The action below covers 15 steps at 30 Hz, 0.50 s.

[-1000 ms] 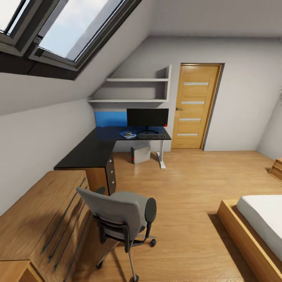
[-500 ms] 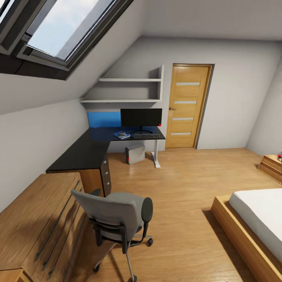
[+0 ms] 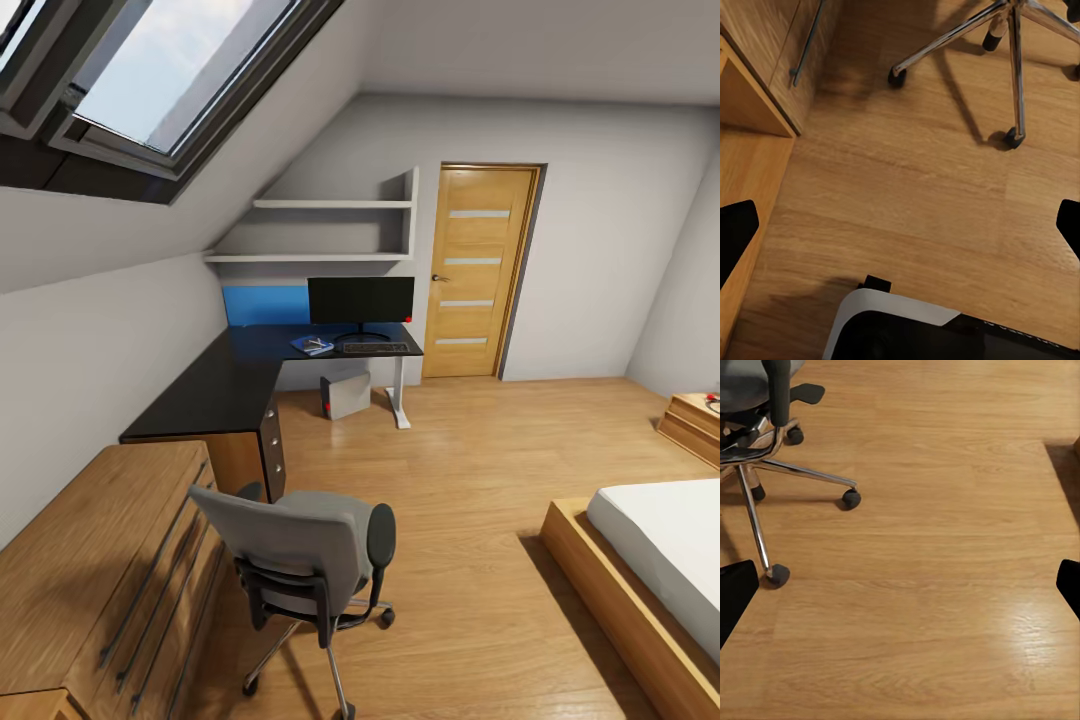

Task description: In the bedroom, organize the workspace by keeping the computer under the desk, ensuring the monitor is on the desk, placing the keyboard on the desk next to the monitor, placing the mouse on the desk next to the keyboard, moving the folder from the swivel chair onto the desk next to the mouse, stacking the notebook on top of the folder with the pen on top of the notebook, and positioning the swivel chair next to the desk.

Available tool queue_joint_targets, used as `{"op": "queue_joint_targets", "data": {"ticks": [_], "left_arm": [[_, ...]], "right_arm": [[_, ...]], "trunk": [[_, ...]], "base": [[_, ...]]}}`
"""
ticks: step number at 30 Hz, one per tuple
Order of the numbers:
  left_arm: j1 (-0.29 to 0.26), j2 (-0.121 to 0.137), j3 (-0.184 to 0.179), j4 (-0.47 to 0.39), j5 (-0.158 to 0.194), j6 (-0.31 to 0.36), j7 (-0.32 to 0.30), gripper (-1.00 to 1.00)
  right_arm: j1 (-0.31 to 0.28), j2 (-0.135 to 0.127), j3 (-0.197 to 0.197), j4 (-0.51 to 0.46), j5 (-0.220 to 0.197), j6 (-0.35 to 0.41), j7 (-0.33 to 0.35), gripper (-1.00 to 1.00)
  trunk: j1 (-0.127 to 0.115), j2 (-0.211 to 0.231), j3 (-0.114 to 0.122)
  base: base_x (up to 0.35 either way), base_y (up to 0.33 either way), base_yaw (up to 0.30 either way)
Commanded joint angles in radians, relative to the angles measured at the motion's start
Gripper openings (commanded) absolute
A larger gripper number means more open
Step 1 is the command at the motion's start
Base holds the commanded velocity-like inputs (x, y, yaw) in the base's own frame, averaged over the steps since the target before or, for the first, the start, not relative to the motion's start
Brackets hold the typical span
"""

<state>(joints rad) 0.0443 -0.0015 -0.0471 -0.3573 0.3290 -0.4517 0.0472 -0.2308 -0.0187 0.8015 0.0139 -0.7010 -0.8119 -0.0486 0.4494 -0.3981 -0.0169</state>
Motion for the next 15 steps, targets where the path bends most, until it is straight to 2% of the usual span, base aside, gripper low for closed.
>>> {"op": "queue_joint_targets", "data": {"ticks": [1, 15], "left_arm": [[0.0, 0.0, -0.005, -0.002, 0.004, -0.002, 0.005, 1.0], [0.0, 0.0, -0.005, -0.002, 0.004, -0.001, 0.005, 1.0]], "right_arm": [[0.0, 0.0, 0.008, 0.001, -0.002, -0.003, -0.005, 1.0], [-0.001, 0.0, 0.009, 0.001, -0.002, -0.003, -0.005, 1.0]], "trunk": [[0.001, -0.002, -0.002], [0.001, -0.002, -0.002]], "base": [[0.0, 0.018, -0.002], [0.0, 0.005, 0.0]]}}
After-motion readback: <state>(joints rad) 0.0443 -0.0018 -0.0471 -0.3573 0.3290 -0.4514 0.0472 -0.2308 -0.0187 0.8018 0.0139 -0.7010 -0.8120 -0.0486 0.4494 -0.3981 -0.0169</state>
